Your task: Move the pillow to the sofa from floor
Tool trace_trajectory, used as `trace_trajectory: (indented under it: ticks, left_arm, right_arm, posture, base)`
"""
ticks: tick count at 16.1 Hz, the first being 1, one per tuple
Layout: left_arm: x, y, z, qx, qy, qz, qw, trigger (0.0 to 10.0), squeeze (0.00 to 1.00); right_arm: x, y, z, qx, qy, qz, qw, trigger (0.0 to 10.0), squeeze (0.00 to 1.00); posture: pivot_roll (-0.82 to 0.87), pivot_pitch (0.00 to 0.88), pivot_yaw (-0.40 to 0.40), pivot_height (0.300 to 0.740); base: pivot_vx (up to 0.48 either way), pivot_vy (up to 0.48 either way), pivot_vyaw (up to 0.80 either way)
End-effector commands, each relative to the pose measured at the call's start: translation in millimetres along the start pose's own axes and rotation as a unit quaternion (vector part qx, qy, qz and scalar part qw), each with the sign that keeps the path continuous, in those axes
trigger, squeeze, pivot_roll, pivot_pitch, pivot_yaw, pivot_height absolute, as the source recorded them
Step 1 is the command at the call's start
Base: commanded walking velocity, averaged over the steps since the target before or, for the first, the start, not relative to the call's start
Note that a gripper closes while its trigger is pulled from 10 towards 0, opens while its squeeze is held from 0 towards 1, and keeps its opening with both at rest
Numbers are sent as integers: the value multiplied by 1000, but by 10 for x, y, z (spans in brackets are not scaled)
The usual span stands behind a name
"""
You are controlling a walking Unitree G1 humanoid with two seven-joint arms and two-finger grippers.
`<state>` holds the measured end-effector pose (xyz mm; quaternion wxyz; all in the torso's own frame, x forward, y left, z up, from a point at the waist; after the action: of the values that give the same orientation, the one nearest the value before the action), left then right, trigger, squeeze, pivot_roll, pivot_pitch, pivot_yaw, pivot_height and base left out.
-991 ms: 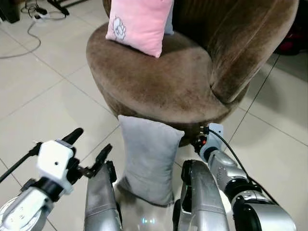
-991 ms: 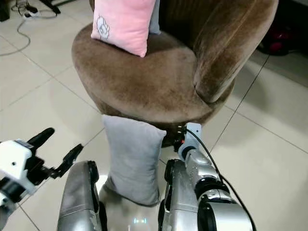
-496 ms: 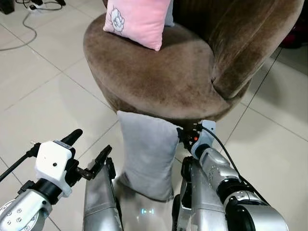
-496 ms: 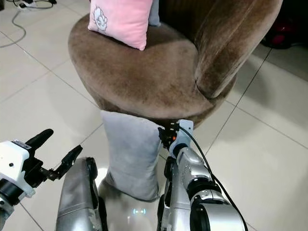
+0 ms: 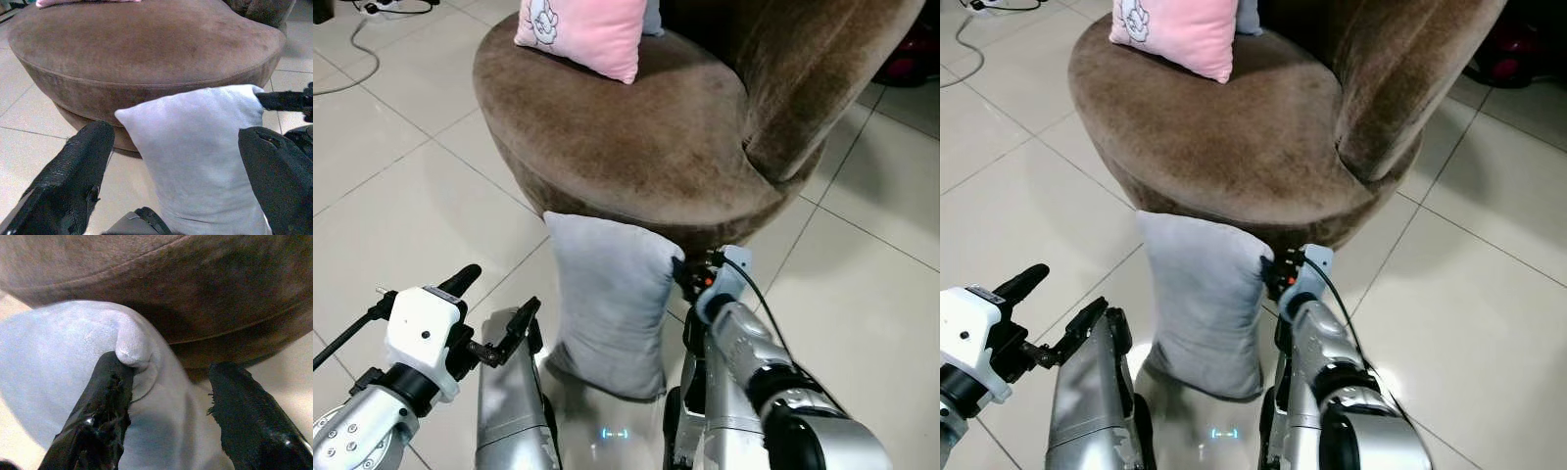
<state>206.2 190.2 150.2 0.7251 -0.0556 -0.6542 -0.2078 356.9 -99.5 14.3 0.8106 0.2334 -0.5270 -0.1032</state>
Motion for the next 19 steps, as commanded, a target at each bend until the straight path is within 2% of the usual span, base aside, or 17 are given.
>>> trace_trajectory:
  ticks: [1, 3, 5, 9, 14, 15, 16, 17, 19]
  left_arm:
    - [28, -1, 27, -4, 0, -1, 1000, 10000, 114]
    - [25, -15, 30, -8, 0, 3, 1000, 10000, 114]
    - [4, -50, 31, -20, 4, 11, 1000, 10000, 114]
    - [-22, -91, 48, -32, 10, 18, 999, 10000, 118]
    - [-27, -92, 56, -34, 12, 17, 999, 10000, 118]
    - [-28, -93, 58, -34, 12, 16, 999, 10000, 118]
    - [-29, -90, 60, -34, 12, 15, 999, 10000, 114]
    - [-31, -87, 61, -34, 12, 15, 999, 10000, 118]
    - [-34, -91, 56, -34, 12, 15, 999, 10000, 114]
  right_arm:
    - [-1, 28, -12, 7, 0, -52, 999, 10000, 0]
    - [81, 109, -33, 32, -19, -123, 992, 10000, 0]
    - [108, 179, -36, 57, -25, -138, 988, 10000, 0]
    - [-83, 405, -35, 95, 8, -114, 989, 10000, 0]
    - [-357, 597, -35, 65, 34, -51, 996, 10000, 0]
    - [-365, 607, -38, 58, 33, -62, 996, 7922, 0]
    - [-347, 622, -41, 58, 26, -77, 995, 0, 0]
    - [-331, 633, -43, 61, 21, -86, 994, 0, 0]
    - [-328, 642, -43, 65, 21, -77, 995, 0, 0]
  posture:
    - [187, 254, -39, 465]
    - [185, 251, -40, 465]
    - [182, 250, -43, 465]
    - [180, 251, -43, 465]
    - [181, 251, -42, 465]
    - [186, 252, -40, 465]
    - [185, 249, -41, 465]
    - [183, 246, -42, 465]
    - [181, 243, -43, 465]
  base:
    - [0, 0, 0]
    - [0, 0, 0]
    - [0, 0, 0]
    - [0, 0, 0]
    - [0, 0, 0]
    - [0, 0, 0]
    - [0, 0, 0]
    - [0, 0, 0]
    - [0, 0, 0]
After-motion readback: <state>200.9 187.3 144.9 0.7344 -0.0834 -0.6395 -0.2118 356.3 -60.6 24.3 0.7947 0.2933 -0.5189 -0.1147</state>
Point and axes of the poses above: a point about 5 cm out from each wrist's last joint towards the gripper, its own z axis pointing back from the gripper into the wrist, its own x axis along the axis of the wrist's last joint, y = z × x, the point moved 4 cm from there along -z, pointing out of the wrist towards the gripper
